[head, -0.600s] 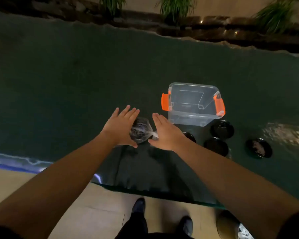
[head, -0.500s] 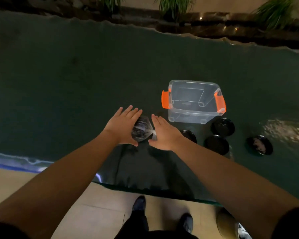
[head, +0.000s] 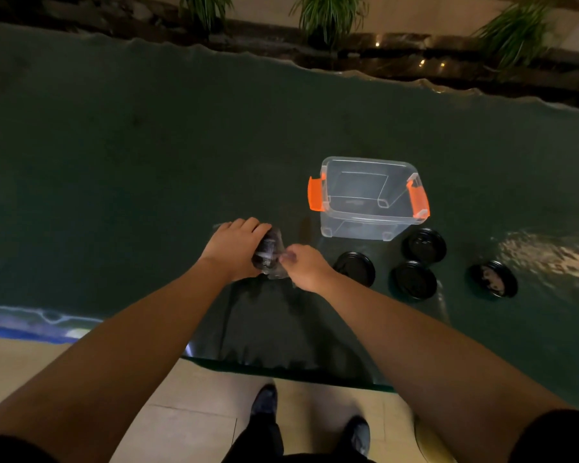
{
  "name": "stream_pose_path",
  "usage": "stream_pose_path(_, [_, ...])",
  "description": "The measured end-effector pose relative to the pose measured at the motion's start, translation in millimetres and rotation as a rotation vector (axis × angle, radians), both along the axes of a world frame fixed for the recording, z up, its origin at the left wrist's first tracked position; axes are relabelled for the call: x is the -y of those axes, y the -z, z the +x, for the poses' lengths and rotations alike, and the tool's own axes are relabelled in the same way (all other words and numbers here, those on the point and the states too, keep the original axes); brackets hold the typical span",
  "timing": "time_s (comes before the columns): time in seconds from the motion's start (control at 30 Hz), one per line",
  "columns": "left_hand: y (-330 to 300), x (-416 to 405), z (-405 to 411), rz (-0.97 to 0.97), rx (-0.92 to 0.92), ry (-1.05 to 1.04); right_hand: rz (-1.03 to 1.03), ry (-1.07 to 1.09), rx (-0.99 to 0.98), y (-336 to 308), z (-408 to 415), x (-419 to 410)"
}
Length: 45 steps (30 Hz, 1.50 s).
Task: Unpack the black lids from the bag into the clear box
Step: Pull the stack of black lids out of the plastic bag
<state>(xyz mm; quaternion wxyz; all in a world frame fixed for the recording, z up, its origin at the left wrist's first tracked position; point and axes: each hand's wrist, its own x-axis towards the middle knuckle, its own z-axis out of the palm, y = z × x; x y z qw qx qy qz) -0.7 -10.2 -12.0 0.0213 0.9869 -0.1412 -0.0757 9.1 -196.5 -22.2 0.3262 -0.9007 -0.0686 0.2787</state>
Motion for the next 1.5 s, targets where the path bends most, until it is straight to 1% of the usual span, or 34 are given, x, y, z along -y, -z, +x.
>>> stream_pose_path(0.1, [-2.7,-5.2,-7.7,-0.110,0.027,-0.078,0.076,0.050,0.063,-14.7,-1.3,-2.5])
stream_pose_path(0.23, [-12.9,-9.7,-21.1,-0.371,0.013,-0.276,0.133,0.033,0.181,-44.5,1.9,-7.7])
stream_pose_path(0.37, [-17.5,-8.3,-35.3,-0.617,-0.007,-0.453,0.136,-0.040,0.312,-75.4,4.6,-10.8])
stream_pose_path(0.5, [-14.6,0.6,-46.5,-0.732,0.010,-0.514,0.085,-0.155,0.416,-97.0,6.1,-13.1])
stream_pose_path(0.63, [-14.8,4.8,-53.4,-0.756,-0.017,-0.532,0.002,-0.255,0.443,-103.2,3.4,-14.2])
stream_pose_path(0.77, [-24.7,-0.1,-57.5,-0.719,-0.066,-0.506,-0.011,-0.304,0.450,-106.9,1.4,-13.1])
stream_pose_path(0.83, [-32.0,-3.4,-57.8,-0.686,-0.029,-0.444,-0.023,-0.336,0.459,-111.9,1.7,-13.3])
stream_pose_path(0.97, [-47.5,-6.7,-55.6,-0.667,0.106,-0.245,0.009,-0.383,0.481,-120.8,0.2,-13.2])
stream_pose_path(1.03, [-53.8,-7.1,-52.9,-0.653,0.148,-0.208,0.031,-0.409,0.485,-122.9,-0.3,-12.3])
stream_pose_path(1.17, [-59.1,-4.3,-48.9,-0.651,0.171,-0.170,0.087,-0.436,0.477,-126.1,-0.7,-9.5])
stream_pose_path(1.33, [-59.7,1.0,-48.2,-0.672,0.179,-0.170,0.134,-0.440,0.477,-126.1,-0.9,-8.2])
stream_pose_path(1.5, [-59.7,4.7,-49.1,-0.694,0.194,-0.240,0.171,-0.402,0.528,-116.9,-2.5,-5.2])
